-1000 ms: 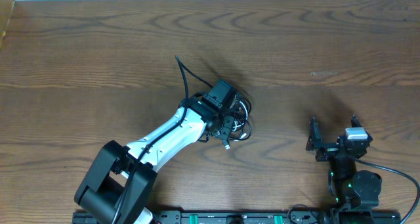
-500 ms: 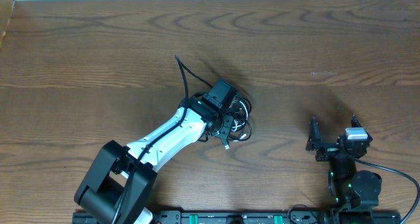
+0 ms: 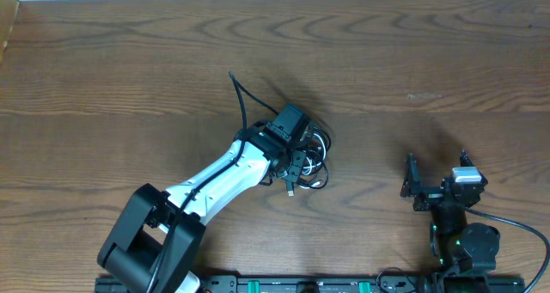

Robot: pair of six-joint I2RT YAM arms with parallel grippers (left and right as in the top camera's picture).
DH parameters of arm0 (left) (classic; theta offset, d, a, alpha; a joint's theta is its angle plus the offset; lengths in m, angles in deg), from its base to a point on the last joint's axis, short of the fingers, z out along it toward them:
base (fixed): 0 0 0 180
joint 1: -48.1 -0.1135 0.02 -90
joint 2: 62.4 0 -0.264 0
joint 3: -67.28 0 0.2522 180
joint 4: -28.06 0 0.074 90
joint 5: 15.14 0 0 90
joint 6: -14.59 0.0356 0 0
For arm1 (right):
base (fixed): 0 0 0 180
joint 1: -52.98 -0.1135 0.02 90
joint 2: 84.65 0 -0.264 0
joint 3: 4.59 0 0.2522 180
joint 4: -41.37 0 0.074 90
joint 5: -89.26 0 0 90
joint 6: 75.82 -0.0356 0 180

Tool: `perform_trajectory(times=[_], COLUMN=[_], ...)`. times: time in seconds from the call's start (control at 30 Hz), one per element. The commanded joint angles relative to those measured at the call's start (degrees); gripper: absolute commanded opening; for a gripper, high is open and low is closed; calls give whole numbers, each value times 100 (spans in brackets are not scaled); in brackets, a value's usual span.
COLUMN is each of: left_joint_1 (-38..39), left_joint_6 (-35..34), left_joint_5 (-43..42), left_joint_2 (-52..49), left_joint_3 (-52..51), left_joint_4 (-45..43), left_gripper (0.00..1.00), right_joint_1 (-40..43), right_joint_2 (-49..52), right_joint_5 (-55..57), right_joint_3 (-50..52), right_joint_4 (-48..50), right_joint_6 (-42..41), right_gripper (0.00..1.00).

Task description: Untangle cables

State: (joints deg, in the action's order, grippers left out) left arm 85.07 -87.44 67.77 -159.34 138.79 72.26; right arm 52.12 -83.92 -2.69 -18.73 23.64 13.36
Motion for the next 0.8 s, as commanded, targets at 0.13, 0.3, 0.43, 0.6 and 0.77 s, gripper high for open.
perform_trajectory(times=[0.13,0.3,0.43,0.6,0.77], left_joint_1=[2,2,2,2,2], left_joint_6=[13,208,345,413,623], left_joint_5=[70,76,232,525,522], left_joint_2=[400,1019,1506,1974,2229], left_joint_3=[35,35,35,35,33], left_joint_4=[50,48,24,24,31], left_gripper=[7,7,8,7,8], right_joint_1=[79,79,79,79,79], right_joint_2=[-24,-24,-24,-24,-24], right_joint_5=[-55,-55,-55,-55,-55], right_joint_3=[7,7,7,7,7], right_joint_4=[-17,-17,-17,-17,-17], right_joint_6=[-37,-37,-37,-37,-37], right_gripper=[99,99,99,99,99])
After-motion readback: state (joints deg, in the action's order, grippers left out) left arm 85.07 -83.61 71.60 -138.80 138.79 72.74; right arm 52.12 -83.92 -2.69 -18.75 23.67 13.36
